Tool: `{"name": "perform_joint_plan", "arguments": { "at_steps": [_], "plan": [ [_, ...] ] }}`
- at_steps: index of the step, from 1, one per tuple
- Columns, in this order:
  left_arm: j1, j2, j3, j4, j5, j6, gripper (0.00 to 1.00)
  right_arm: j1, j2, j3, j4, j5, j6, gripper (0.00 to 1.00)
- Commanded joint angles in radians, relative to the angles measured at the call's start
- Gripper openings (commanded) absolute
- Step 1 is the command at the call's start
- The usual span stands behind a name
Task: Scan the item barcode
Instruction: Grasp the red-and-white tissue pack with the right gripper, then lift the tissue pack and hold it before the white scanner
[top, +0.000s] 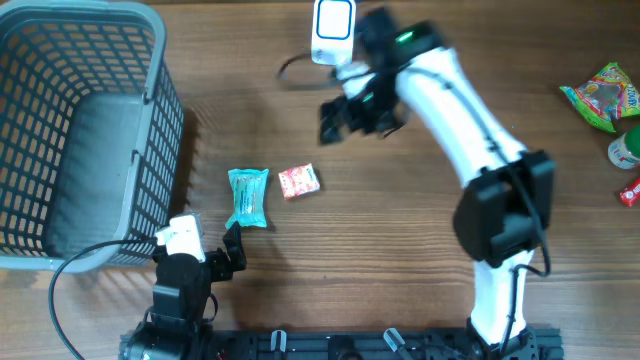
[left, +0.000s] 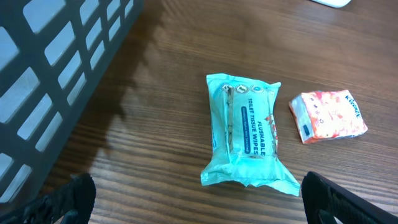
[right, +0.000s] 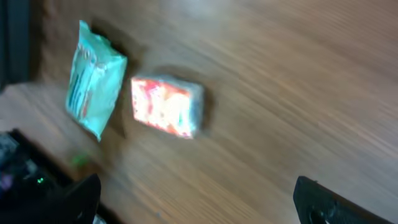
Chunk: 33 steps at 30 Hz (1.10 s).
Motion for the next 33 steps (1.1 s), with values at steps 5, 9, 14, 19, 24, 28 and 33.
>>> {"name": "perform_joint_plan", "arguments": {
  "at_steps": [5, 9, 14, 19, 24, 28, 33],
  "plan": [
    [0.002, -0.002, -0.006, 0.0, -0.013, 0.006, 1.0, 0.219, 0.011, -0.167, 0.279, 0.24, 0.2, 0.99],
    [0.002, -0.003, -0.006, 0.0, -0.013, 0.006, 1.0, 0.285, 0.011, -0.237, 0.38, 0.354, 0.285, 1.0],
    [0.002, -0.002, -0.006, 0.0, -0.013, 0.006, 1.0, 0.296, 0.011, -0.267, 0.431, 0.437, 0.356, 1.0],
    [0.002, -0.003, -0.006, 0.0, -0.013, 0.006, 1.0, 0.301, 0.013, -0.311, 0.496, 0.384, 0.357, 1.0],
    [0.002, -0.002, -0.006, 0.0, -0.013, 0.006, 1.0, 0.302, 0.014, -0.365, 0.543, 0.369, 0.38, 1.0],
    [0.002, -0.003, -0.006, 0.0, -0.013, 0.006, 1.0, 0.302, 0.029, -0.37, 0.556, 0.365, 0.38, 1.0],
    [0.002, -0.002, -0.006, 0.0, -0.013, 0.006, 1.0, 0.315, 0.063, -0.37, 0.568, 0.366, 0.381, 0.94]
  ]
}}
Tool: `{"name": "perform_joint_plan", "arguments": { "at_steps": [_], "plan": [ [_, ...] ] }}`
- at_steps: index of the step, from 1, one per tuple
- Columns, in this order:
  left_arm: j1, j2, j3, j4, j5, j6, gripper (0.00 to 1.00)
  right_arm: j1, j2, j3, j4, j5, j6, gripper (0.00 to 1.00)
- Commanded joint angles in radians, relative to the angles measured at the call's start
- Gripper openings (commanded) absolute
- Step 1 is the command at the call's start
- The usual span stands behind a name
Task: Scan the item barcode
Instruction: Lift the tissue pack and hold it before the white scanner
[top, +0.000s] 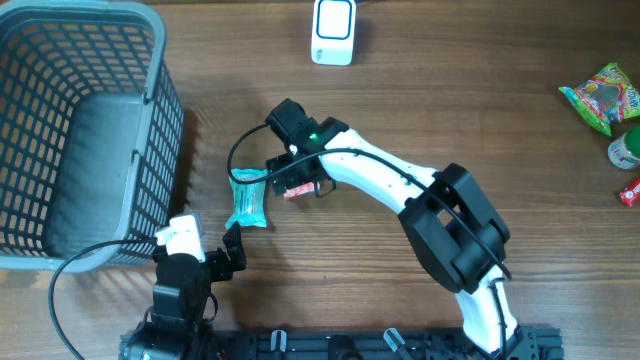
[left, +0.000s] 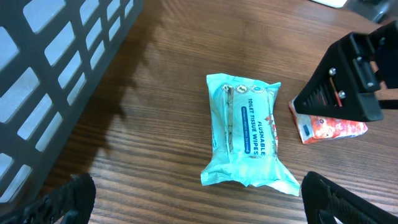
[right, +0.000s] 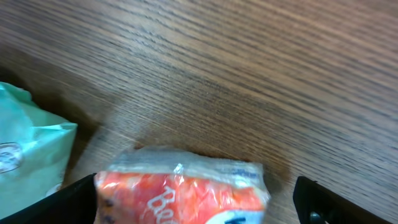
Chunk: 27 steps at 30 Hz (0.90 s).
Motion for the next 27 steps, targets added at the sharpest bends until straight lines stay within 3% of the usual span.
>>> {"name": "perform_joint_plan", "arguments": {
  "at_steps": [1, 9, 18, 23, 27],
  "plan": [
    [0.002, -0.003, -0.006, 0.0, -0.013, 0.006, 1.0, 0.019, 0.055, -0.006, 0.004, -0.013, 0.013, 0.91],
    [0.002, -0.003, -0.006, 0.0, -0.013, 0.006, 1.0, 0.031, 0.065, 0.007, -0.035, -0.013, 0.07, 0.76],
    [0.002, -0.003, -0.006, 0.0, -0.013, 0.006, 1.0, -0.044, 0.027, 0.191, -0.312, -0.045, 0.094, 0.74],
    [0.002, -0.003, -0.006, 0.0, -0.013, 0.006, 1.0, -0.143, 0.01, 0.248, -0.509, -0.183, 0.081, 0.71],
    [0.002, -0.003, -0.006, 0.0, -0.013, 0.006, 1.0, -0.246, 0.01, 0.248, -0.644, -0.325, -0.019, 0.71]
  ]
}}
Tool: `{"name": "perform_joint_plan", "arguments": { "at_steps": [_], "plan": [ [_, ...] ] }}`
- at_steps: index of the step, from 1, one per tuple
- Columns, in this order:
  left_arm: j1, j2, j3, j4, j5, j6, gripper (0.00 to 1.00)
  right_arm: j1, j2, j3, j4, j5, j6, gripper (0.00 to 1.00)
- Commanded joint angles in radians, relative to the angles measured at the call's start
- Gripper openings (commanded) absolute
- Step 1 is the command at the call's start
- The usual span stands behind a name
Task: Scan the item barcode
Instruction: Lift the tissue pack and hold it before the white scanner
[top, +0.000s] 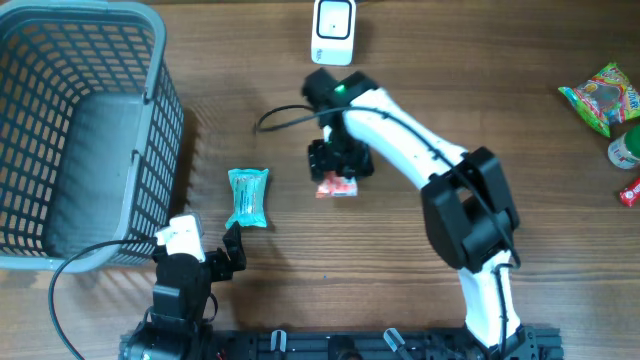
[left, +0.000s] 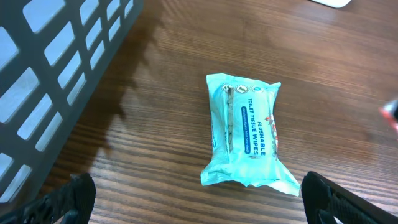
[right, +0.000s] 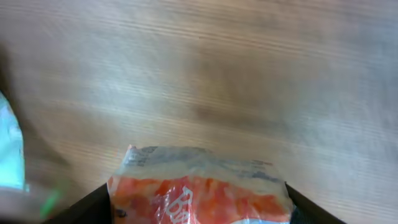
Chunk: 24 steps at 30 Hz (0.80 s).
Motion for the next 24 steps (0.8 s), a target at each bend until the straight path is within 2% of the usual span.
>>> {"name": "perform_joint_plan", "arguments": {
  "at_steps": [1, 7, 11, 17, 20, 21, 24],
  "plan": [
    [0.002, -0.003, -0.006, 0.0, -0.013, 0.006, 1.0, -0.081, -0.028, 0.021, -0.092, -0.145, -0.073, 0.71],
    [0.002, -0.003, -0.006, 0.0, -0.013, 0.006, 1.0, -0.126, -0.028, 0.021, -0.178, -0.171, -0.115, 0.71],
    [0.002, -0.003, -0.006, 0.0, -0.013, 0.006, 1.0, -0.126, -0.028, 0.022, -0.123, -0.143, -0.141, 0.7],
    [0.002, -0.003, -0.006, 0.0, -0.013, 0.006, 1.0, -0.137, -0.028, 0.12, 0.284, -0.052, -0.14, 0.68],
    [0.002, -0.003, -0.006, 0.0, -0.013, 0.006, 1.0, -0.137, -0.028, 0.191, 0.506, 0.058, -0.14, 0.7],
    [0.002, -0.003, -0.006, 0.0, -0.013, 0.006, 1.0, -0.137, -0.028, 0.193, 0.616, 0.102, -0.14, 0.71],
    [0.002, -0.003, -0.006, 0.0, -0.013, 0.006, 1.0, -0.137, -0.019, 0.188, 0.81, 0.196, -0.14, 0.71]
  ]
}}
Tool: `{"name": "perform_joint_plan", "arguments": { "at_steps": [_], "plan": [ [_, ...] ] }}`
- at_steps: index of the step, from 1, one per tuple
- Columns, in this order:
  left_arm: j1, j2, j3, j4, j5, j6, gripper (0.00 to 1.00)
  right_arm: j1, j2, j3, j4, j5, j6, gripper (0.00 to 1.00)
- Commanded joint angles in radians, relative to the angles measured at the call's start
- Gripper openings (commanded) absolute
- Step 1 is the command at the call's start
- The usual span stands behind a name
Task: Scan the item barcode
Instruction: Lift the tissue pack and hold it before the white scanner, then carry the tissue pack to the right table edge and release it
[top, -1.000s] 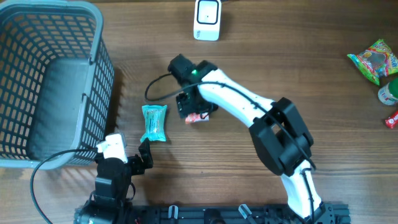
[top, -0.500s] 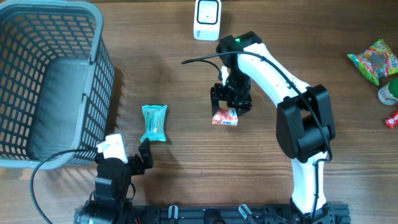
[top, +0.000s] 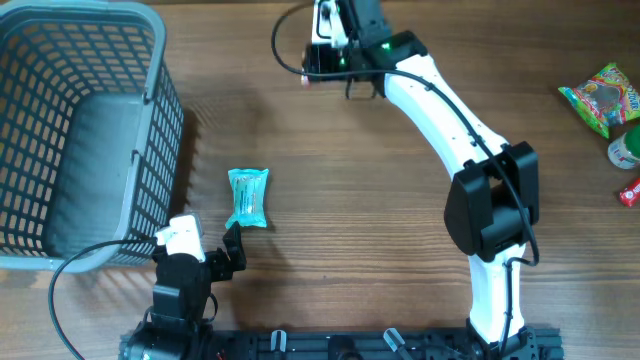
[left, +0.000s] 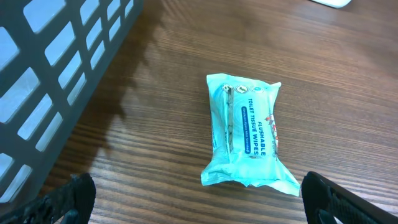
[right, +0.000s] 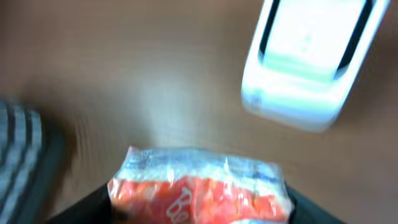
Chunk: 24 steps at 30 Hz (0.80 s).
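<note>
My right gripper (right: 199, 202) is shut on an orange-and-white tissue pack (right: 199, 183), which fills the bottom of the right wrist view. The white barcode scanner (right: 311, 62) lies just beyond the pack, to its upper right. Overhead, the right gripper (top: 325, 62) sits at the table's far edge, right by the scanner (top: 324, 22), which the arm partly hides. A teal pack of toilet wipes (left: 249, 134) lies flat on the wood, also visible overhead (top: 247, 197). My left gripper (left: 205, 205) stands open just short of it, holding nothing.
A grey plastic basket (top: 80, 130) fills the left side, and its wall (left: 50, 62) is close to my left gripper. A green snack bag (top: 605, 95) and small items lie at the far right edge. A black cable (top: 285, 55) loops by the scanner.
My right gripper, still shut on the orange pack, has moved from mid-table to the far edge, in front of the scanner. The left arm and the teal pack have not moved.
The orange pack first lay beside the teal wipes, with my right gripper up near the scanner. Then the gripper was down at the pack. Later it held the pack to the right of that spot, and now holds it by the scanner.
</note>
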Motion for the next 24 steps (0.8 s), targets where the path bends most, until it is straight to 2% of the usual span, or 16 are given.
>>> {"name": "perform_joint_plan", "arguments": {
  "at_steps": [1, 6, 14, 19, 21, 24],
  "plan": [
    [0.002, -0.003, -0.006, 0.0, -0.013, 0.006, 1.0, -0.009, -0.005, 0.013, 0.185, 0.166, -0.01, 0.71],
    [0.002, -0.003, -0.006, 0.0, -0.013, 0.006, 1.0, -0.009, 0.106, 0.013, 0.535, 0.262, -0.099, 0.7],
    [0.002, -0.002, -0.006, 0.0, -0.013, 0.006, 1.0, -0.03, 0.289, 0.013, 0.864, 0.4, -0.113, 0.71],
    [0.002, -0.002, -0.006, 0.0, -0.012, 0.006, 1.0, -0.047, 0.294, 0.013, 0.849, 0.42, -0.108, 0.71],
    [0.002, -0.003, -0.006, 0.0, -0.012, 0.006, 1.0, -0.054, 0.269, 0.013, 0.782, 0.44, -0.103, 0.71],
    [0.002, -0.003, -0.006, 0.0, -0.013, 0.006, 1.0, -0.089, 0.172, 0.013, 0.577, 0.46, -0.107, 0.71]
  ]
}}
